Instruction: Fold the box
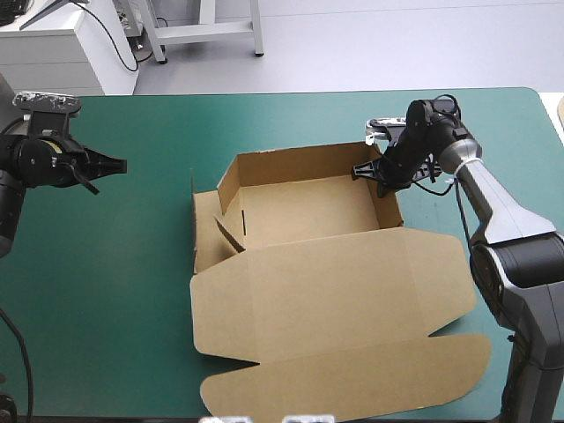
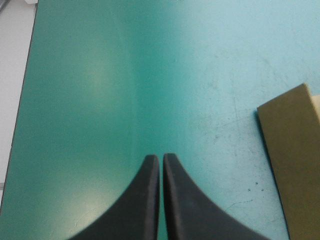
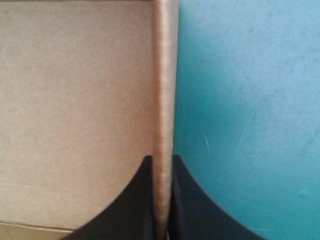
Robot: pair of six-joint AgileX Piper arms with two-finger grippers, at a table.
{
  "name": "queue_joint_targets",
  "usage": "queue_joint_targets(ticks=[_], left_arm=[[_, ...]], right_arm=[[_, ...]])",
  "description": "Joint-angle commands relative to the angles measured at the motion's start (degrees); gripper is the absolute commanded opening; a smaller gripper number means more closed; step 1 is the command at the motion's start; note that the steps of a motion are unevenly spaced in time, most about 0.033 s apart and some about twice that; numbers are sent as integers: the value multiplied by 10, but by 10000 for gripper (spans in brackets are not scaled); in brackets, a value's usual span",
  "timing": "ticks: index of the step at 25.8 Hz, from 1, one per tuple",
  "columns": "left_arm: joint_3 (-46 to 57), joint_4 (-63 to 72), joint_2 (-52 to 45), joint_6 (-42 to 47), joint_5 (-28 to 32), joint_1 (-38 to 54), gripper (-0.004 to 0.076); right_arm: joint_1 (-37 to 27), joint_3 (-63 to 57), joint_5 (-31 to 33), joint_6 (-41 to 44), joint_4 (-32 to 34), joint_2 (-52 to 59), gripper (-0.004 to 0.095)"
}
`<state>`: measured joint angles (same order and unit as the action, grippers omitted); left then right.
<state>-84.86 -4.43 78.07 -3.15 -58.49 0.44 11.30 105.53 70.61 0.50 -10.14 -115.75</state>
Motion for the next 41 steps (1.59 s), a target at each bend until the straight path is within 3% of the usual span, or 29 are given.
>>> queue_joint_targets(ticks=[1,7,13,17,22,25,30,41], left_arm=[[-18,3,-18,8,35,2,8],[-18,17,1,42,54,2,8],[-18,97,41,44,97,2,8],[-18,242,61,32,143,2,8],[-18,457,76,-43,158,2,8],[-18,653,79,-173,128,2,8],[-18,787,78,-265,59,2,8],[-18,848,72,-339,-90,2,-8]], right_arm=[[-3,15,-22,7,-13,46,-21],[-8,16,-37,-5,-37,84,-21],[-102,16,-18,-61,-148,171,-21],[-173,15,7,-97,-212,220,-21],[-195,15,7,-130,-274,252,-21],[-195,15,7,-130,-273,257,-21],[-195,15,-2,-130,-271,257,-19],[-170,15,-48,-113,-232,257,-19]])
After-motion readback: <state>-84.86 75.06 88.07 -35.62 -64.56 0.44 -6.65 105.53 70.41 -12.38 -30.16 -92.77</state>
